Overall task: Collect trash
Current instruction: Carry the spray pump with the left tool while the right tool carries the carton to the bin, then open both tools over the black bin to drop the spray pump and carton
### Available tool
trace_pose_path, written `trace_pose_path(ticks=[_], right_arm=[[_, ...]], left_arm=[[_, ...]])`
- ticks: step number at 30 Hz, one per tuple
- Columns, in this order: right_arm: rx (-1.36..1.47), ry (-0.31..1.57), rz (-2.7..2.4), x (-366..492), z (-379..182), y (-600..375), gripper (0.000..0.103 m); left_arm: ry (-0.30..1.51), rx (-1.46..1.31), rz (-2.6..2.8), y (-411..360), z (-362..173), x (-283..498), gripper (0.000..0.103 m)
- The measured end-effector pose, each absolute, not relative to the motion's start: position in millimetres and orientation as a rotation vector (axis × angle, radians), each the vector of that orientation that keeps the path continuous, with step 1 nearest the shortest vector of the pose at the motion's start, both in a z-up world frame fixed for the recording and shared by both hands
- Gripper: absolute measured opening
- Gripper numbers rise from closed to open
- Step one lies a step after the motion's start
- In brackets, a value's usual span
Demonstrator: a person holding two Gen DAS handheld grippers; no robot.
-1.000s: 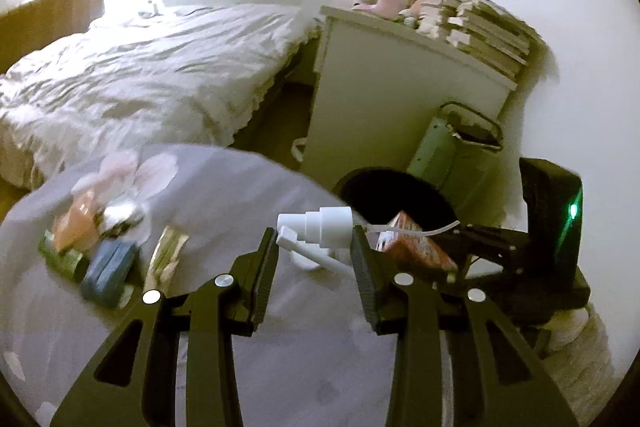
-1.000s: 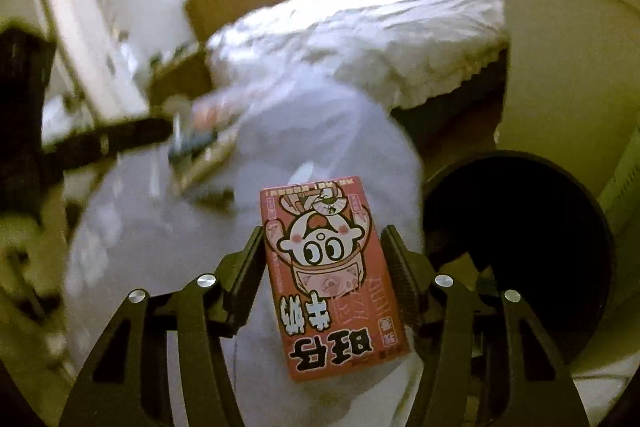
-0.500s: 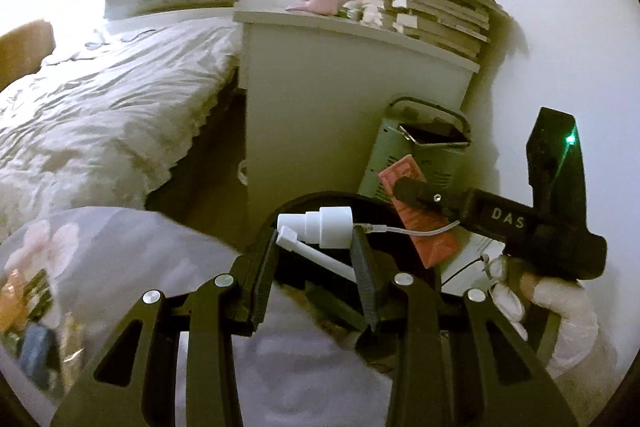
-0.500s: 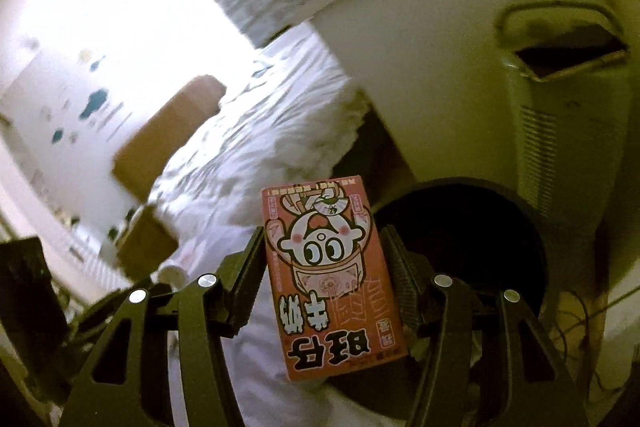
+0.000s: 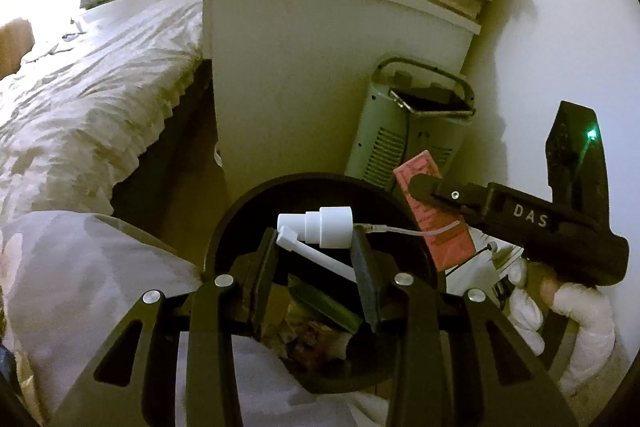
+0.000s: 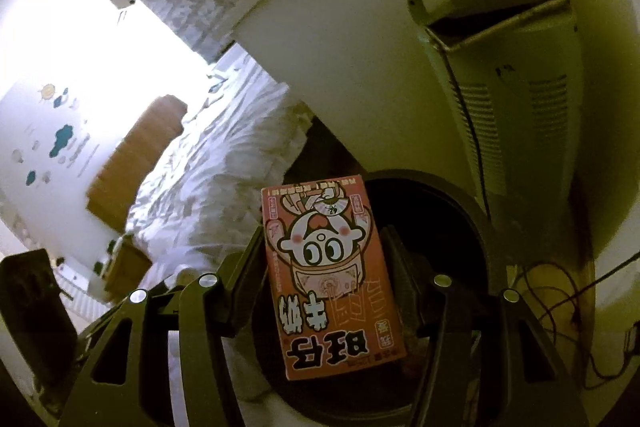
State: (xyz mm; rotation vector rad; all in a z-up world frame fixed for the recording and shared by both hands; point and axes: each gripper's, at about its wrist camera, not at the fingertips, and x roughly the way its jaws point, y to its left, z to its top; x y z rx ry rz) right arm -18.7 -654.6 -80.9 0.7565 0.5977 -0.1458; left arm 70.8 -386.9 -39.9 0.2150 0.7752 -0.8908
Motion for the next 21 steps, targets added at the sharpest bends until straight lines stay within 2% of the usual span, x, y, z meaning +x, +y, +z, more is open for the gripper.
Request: trace_pose_path(ticks=[21], right_arm=[[0.795,0.655,-0.202,-17.6,-108.6,-670.1,0.057]], left_arm=[[0.829,0.230,-0.884,-412.2,-60.1,83.0,0.038]])
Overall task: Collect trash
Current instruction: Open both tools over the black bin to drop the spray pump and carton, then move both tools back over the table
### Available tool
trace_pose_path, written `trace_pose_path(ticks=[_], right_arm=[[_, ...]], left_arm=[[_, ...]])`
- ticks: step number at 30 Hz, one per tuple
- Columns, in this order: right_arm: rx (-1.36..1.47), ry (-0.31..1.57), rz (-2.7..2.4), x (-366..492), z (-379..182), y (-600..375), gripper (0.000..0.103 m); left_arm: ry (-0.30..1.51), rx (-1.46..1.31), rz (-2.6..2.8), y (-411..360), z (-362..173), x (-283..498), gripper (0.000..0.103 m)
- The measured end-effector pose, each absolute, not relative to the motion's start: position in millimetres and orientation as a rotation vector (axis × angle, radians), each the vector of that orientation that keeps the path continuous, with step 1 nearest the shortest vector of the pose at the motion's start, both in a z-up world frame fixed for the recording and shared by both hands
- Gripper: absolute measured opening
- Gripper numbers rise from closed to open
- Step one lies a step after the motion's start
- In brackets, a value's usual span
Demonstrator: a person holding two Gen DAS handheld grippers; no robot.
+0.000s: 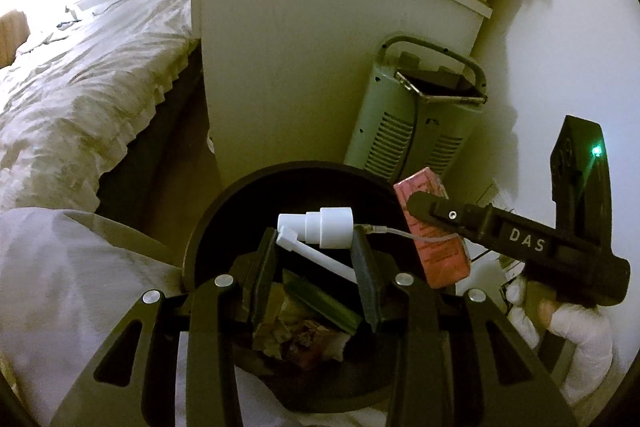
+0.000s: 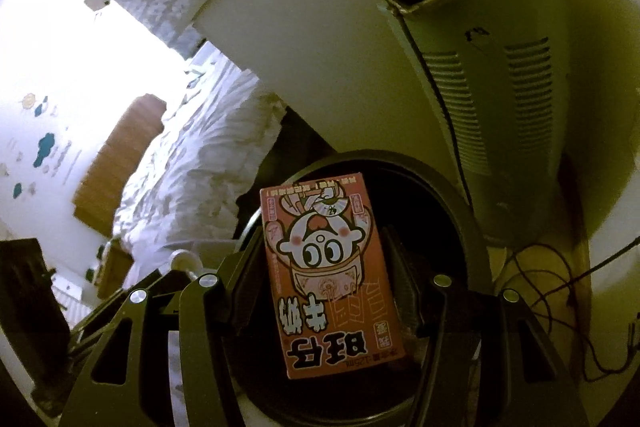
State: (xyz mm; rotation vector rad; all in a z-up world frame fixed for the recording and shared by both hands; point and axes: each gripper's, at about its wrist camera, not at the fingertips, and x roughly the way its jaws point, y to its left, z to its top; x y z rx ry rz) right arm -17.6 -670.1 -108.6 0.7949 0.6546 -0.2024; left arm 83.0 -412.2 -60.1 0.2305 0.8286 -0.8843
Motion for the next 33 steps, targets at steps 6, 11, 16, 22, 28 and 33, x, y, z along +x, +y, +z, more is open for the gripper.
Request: trace_pose_path(ticks=[6,11,16,22,28,33], right_arm=[[0.814,0.677,-0.234,-20.1,-111.8,-670.6,0.072],[0.788,0.665,-0.240,-25.2,-103.6,-662.9,0.073],[0.754,0.653,-0.220,-28.5,-91.7,-649.4,0.073],[0.716,0.653,-0.174,-26.3,-77.8,-626.2,0.073],[0.658,0.665,-0.102,-13.9,-62.8,-588.7,0.073],[0.598,0.682,-0.025,-0.3,-50.5,-550.3,0.073]], left_arm=[[0.828,0.217,-0.876,-410.0,-56.7,81.4,0.055],[0.795,0.206,-0.873,-402.8,-45.4,74.2,0.063],[0.758,0.189,-0.876,-390.0,-29.5,65.2,0.066],[0.738,0.147,-0.850,-359.8,-16.0,60.1,0.066],[0.722,0.088,-0.763,-303.5,-9.9,65.5,0.075],[0.732,0.019,-0.658,-243.7,-10.5,77.4,0.075]])
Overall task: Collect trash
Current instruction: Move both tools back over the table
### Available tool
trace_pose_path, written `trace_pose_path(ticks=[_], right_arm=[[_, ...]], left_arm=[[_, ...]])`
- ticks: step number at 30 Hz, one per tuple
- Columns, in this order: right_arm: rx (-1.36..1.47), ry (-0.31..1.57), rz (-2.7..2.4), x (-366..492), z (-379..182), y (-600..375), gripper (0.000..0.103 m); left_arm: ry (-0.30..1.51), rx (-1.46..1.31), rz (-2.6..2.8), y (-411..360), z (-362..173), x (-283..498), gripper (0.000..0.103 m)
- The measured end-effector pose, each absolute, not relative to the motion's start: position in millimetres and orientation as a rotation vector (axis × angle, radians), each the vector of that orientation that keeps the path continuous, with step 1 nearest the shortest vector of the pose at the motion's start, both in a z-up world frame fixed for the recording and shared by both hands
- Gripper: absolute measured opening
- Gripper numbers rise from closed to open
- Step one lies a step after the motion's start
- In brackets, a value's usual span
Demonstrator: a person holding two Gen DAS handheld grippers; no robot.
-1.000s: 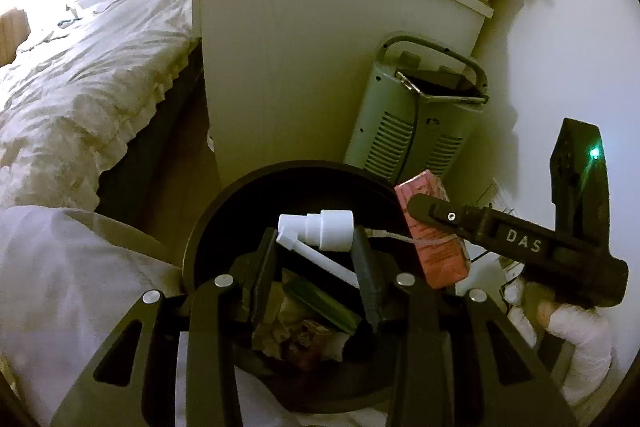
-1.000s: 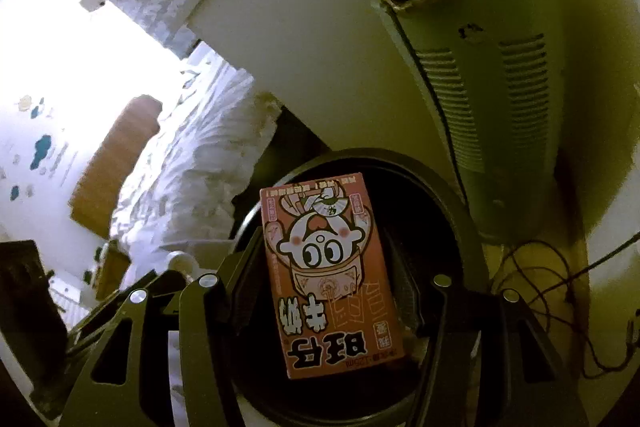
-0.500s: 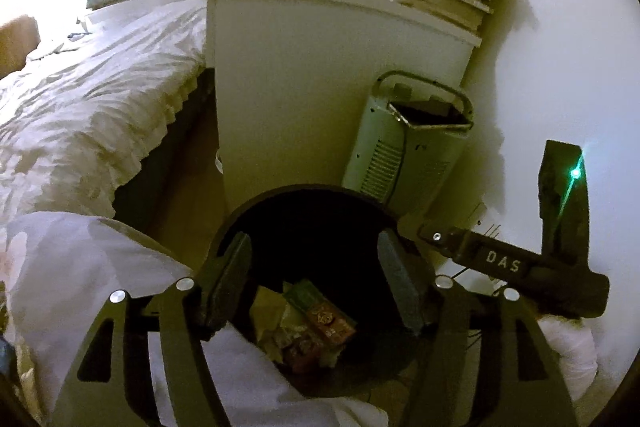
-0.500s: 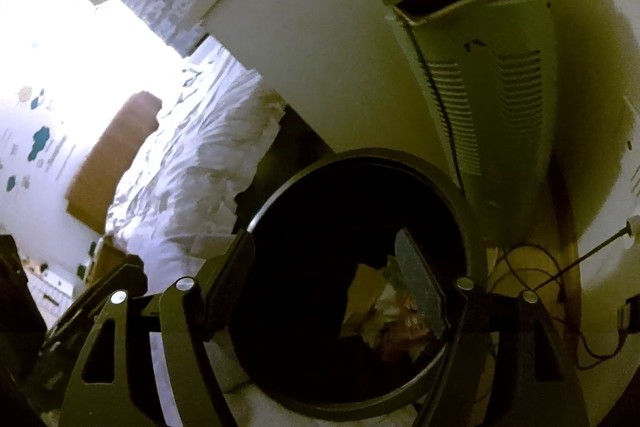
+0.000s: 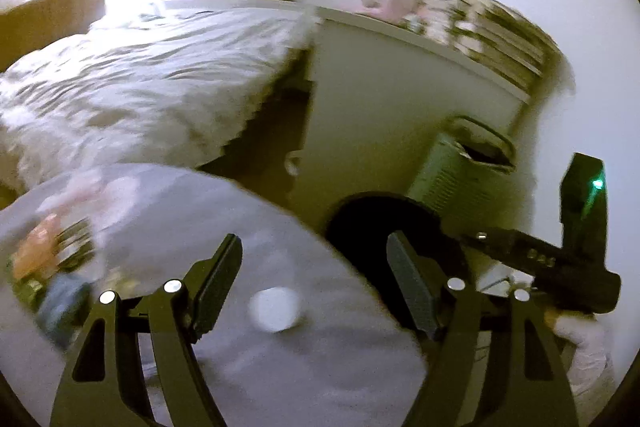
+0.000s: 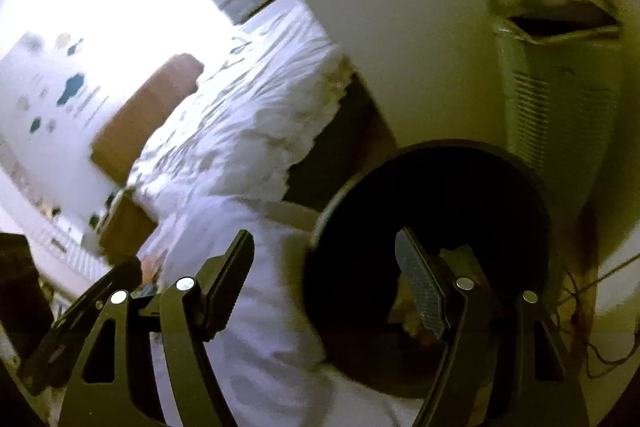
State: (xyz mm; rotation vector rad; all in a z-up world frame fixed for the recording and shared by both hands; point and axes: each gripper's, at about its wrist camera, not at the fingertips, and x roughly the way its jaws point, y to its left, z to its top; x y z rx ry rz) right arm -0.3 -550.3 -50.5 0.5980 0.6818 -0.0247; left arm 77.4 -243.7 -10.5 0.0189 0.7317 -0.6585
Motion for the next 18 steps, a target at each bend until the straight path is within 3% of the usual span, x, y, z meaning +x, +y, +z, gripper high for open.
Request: trace_pose_path(ticks=[11,18], right_arm=[[0.396,0.765,0.253,46.1,-30.3,-420.4,0.073],[0.285,0.819,0.398,100.5,-15.1,-327.2,0.073]], left_arm=[[0.805,-0.151,-0.321,-64.2,-42.4,130.1,0.074],[0.928,-0.182,-0.262,-12.6,-76.2,160.9,0.074]])
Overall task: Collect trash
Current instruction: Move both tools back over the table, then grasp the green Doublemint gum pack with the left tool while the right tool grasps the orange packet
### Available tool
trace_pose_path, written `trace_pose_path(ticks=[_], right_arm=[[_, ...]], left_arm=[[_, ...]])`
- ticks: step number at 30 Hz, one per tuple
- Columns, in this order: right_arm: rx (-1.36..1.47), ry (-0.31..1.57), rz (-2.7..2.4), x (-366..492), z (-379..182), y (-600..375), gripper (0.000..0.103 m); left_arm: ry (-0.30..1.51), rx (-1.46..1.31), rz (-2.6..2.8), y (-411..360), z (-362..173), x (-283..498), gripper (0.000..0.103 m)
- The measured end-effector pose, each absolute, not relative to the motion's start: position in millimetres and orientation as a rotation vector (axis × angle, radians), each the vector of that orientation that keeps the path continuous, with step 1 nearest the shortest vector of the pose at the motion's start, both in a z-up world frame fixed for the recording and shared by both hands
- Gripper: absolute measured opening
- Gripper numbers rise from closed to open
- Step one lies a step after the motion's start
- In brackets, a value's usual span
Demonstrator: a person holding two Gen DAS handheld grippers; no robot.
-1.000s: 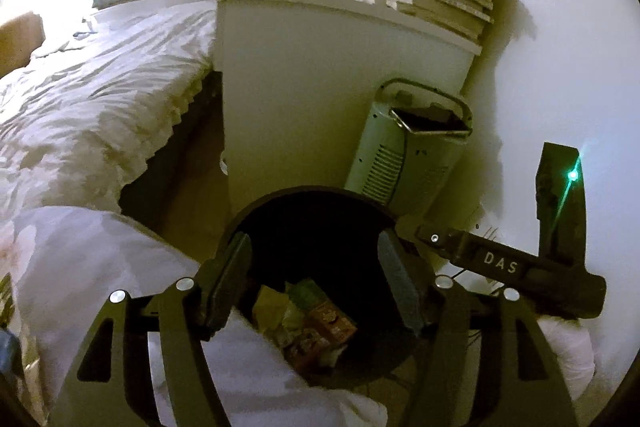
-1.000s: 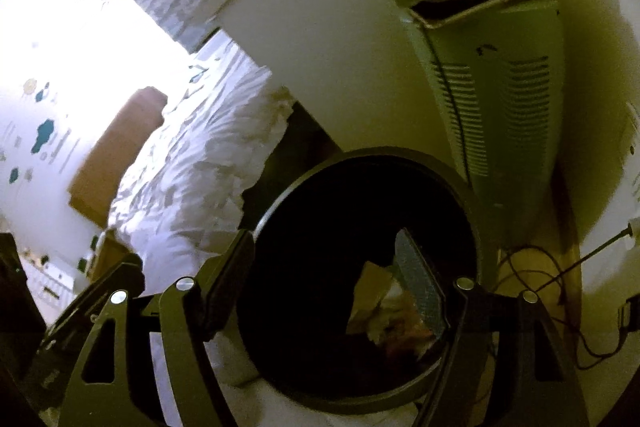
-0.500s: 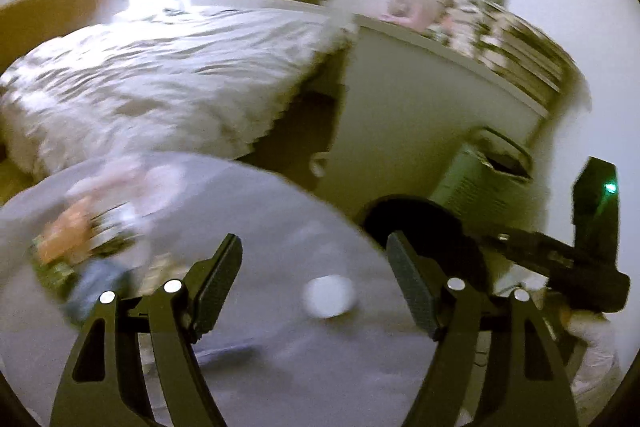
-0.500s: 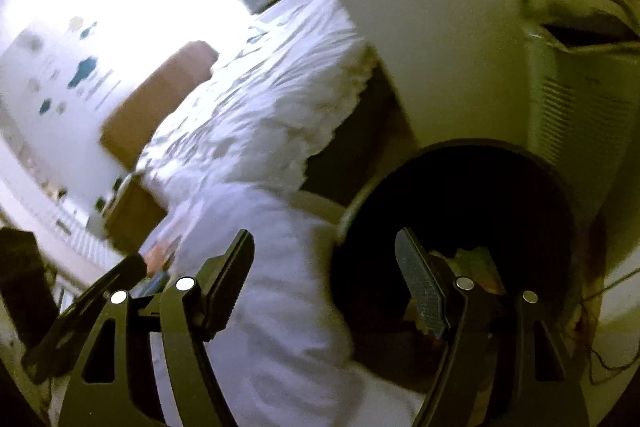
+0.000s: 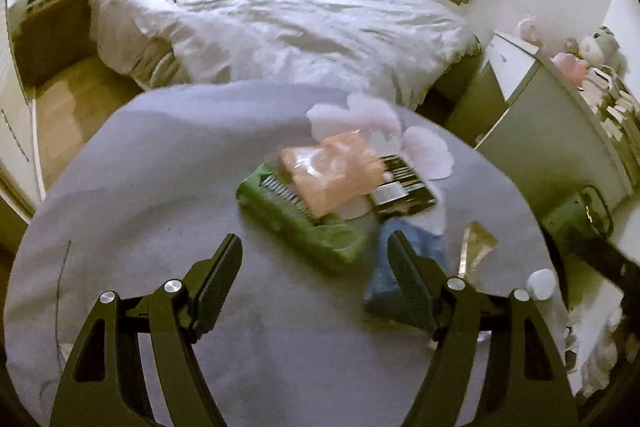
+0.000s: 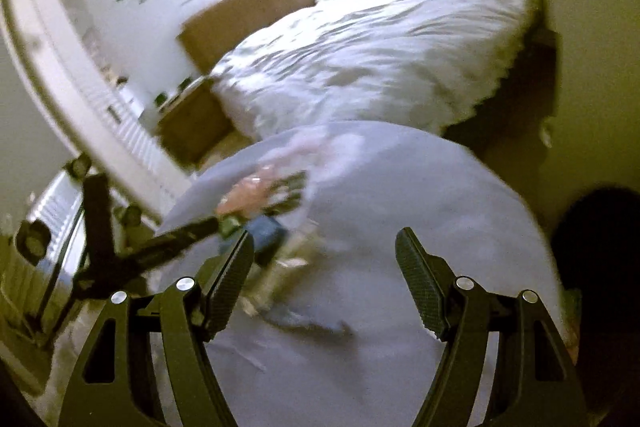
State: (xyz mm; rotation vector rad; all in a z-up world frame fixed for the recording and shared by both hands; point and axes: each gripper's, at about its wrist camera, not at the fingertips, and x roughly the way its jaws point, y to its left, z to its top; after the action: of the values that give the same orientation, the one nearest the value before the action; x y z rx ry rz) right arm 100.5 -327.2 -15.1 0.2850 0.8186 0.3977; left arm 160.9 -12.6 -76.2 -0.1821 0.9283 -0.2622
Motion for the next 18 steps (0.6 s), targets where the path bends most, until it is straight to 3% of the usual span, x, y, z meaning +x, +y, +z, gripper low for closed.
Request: trace_pose_path(ticks=[9,13,17,18], right_arm=[[0.203,0.913,0.458,197.3,-22.5,-231.0,0.070],[0.151,0.990,0.466,229.4,-40.5,-195.5,0.069],[0.089,1.058,0.471,244.5,-62.7,-168.1,0.063],[0.072,1.069,0.473,246.2,-67.2,-161.3,0.056]], left_arm=[[0.935,-0.116,-0.277,-17.1,-87.6,178.0,0.073],[0.936,-0.112,-0.301,-3.9,-87.0,179.3,0.057],[0.937,-0.125,-0.326,12.1,-87.7,176.0,0.052],[0.938,-0.127,-0.331,15.1,-88.1,176.3,0.050]])
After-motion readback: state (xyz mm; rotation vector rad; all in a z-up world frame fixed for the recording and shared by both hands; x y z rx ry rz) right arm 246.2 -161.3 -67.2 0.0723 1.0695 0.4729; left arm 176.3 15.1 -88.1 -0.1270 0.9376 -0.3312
